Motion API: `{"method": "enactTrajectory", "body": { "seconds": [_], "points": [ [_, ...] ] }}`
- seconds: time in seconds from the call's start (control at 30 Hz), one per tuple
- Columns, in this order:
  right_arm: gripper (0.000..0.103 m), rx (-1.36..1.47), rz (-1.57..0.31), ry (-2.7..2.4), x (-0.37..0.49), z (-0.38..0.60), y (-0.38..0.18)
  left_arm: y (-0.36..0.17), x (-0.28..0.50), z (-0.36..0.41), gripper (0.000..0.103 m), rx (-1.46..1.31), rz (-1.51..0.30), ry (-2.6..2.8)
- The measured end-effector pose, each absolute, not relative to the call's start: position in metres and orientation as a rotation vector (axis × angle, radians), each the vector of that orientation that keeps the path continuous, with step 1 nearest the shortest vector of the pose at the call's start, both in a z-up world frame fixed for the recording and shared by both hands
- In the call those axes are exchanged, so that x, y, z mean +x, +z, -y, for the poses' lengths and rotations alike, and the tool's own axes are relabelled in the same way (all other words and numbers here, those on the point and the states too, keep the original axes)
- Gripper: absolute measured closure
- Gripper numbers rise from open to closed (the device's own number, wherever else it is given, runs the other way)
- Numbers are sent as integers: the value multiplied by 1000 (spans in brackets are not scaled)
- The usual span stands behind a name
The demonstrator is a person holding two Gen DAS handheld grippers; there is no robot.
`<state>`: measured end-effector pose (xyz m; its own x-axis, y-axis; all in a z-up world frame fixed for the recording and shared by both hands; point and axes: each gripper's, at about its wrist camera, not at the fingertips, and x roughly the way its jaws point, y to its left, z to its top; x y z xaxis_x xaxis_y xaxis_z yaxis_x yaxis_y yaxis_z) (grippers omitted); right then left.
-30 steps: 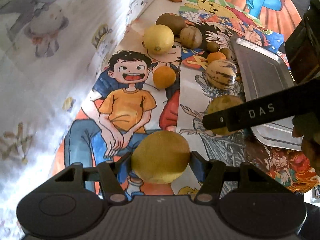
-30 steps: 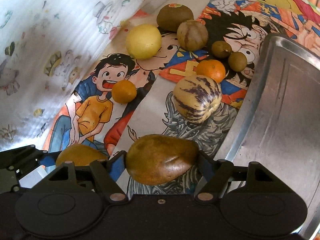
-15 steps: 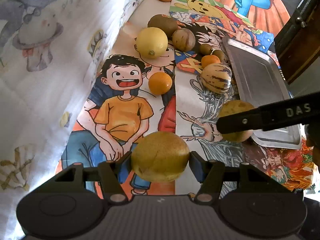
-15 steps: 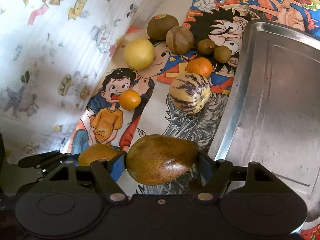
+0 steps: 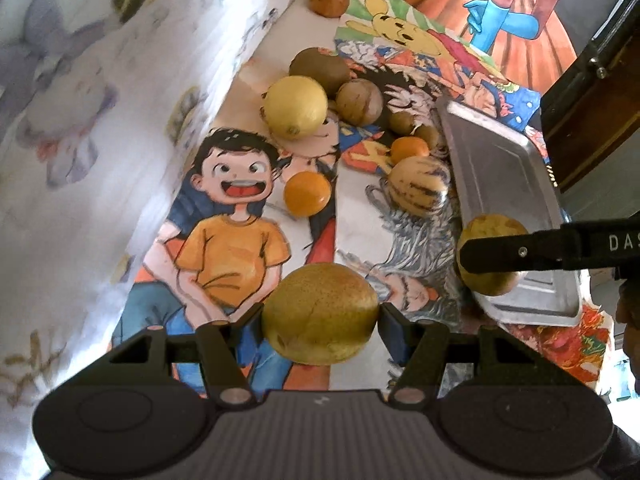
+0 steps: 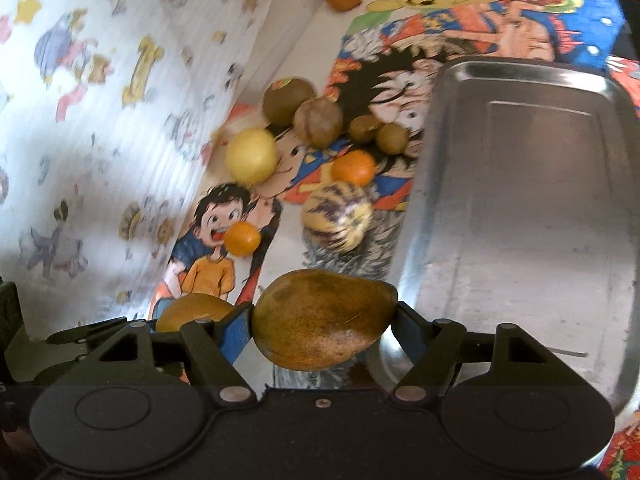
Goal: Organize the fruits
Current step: 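Carry both fruits over the metal tray and open both tools to release them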
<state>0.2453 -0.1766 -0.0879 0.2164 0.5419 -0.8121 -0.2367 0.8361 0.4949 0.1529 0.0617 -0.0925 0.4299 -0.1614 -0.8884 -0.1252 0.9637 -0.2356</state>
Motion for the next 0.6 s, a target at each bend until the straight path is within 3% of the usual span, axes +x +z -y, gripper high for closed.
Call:
{"method": "enactTrajectory", "body": {
  "seconds": [0.17, 0.6],
  "points": [
    [28, 370, -1178, 448, 250, 214, -86, -79, 169, -51, 39, -300, -1095, -56],
    [28, 237, -1017, 295, 308, 300, -81, -63, 267, 23, 39, -280, -1005, -159]
  ]
}}
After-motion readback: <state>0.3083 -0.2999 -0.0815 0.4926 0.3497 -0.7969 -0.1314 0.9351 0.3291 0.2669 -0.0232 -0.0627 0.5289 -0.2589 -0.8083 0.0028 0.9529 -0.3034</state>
